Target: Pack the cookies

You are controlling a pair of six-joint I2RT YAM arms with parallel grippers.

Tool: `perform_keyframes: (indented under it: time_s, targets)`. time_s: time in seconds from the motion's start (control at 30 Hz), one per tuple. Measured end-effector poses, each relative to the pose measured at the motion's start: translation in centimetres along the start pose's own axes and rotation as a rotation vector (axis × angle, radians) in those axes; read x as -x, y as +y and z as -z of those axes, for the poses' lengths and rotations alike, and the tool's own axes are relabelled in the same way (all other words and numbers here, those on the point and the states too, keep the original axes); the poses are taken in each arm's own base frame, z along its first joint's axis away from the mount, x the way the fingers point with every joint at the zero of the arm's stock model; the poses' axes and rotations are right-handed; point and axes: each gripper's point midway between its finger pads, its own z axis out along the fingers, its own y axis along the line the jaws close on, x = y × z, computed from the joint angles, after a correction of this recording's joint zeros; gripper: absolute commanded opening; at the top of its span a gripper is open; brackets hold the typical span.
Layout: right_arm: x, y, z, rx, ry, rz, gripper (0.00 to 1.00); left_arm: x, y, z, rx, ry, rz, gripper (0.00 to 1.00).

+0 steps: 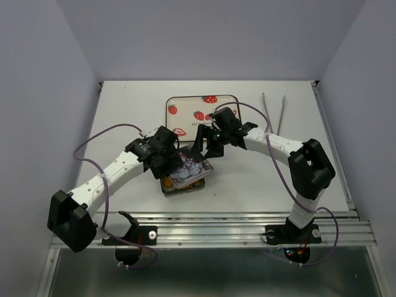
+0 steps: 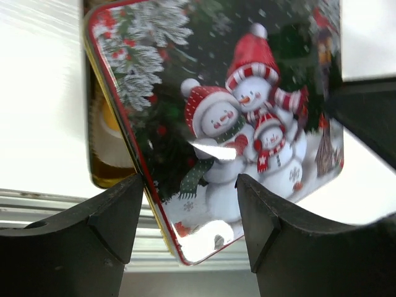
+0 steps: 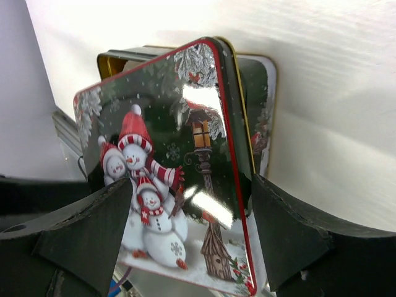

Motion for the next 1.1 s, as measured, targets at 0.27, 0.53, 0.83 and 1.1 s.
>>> perform_keyframes:
  time_s: [0.27,0.53,0.83,1.1]
  targets:
    - [-2.4,1.6,-1.3,0.021,0.062,0.006,0.82,1.0,3.6,-1.6,0.063,-0.025,0.049,0.77]
    - [-3.3,0.7,-2.3,-0.002,0.102,-0.007,0.84,1.5,3.2,-1.5,0.039,-0.039,0.04,0.9]
    - [-3.9,1.0,-2.2,0.006,0.124,0.0,0.83,1.5,3.2,-0.7,0.021,-0.047,0.068,0.99]
    - [-4.0,1.9,-1.6,0.001,0.142,0.057,0.83,1.7,3.1,0.2,0.033,-0.048,0.109,0.99]
